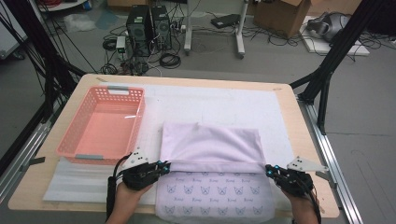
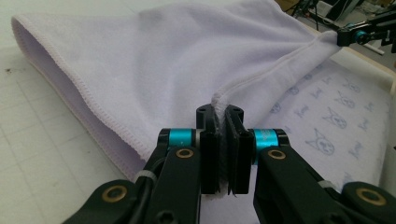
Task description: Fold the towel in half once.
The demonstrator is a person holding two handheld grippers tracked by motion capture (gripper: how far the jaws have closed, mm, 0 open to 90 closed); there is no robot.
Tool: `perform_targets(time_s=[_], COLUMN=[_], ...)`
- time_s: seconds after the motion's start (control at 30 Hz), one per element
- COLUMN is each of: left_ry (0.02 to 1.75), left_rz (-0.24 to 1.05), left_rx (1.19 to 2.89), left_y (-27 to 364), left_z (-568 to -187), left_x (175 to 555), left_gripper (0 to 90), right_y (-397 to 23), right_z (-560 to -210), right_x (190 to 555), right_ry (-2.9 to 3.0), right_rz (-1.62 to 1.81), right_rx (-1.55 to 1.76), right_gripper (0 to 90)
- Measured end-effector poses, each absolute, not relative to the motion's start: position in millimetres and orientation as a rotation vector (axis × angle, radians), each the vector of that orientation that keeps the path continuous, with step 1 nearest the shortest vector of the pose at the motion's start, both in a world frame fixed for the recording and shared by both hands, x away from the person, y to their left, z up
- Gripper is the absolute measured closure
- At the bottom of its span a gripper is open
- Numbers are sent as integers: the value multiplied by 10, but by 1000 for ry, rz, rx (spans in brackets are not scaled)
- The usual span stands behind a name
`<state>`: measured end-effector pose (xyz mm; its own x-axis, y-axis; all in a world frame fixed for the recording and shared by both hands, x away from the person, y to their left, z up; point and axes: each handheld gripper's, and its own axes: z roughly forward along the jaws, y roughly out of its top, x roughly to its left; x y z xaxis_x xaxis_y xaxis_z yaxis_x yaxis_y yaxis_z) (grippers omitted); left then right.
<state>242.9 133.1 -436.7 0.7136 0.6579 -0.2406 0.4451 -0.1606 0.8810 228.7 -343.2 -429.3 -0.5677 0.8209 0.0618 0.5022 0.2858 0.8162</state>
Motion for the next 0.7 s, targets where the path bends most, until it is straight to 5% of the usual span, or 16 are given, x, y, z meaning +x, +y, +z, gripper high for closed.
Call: perform_targets(time_s=[0.7], left_ry=[834], left_rz=[185], left_rx=[1813], left_y=[1424], left_z=[-4352], left_x=[2032], left_gripper=[852], right_y=[-3450], right_z=[-4283], right_x=[1876], right_ry=[2238], right_rz=[1154], right_rx=[1170], right_gripper=[870])
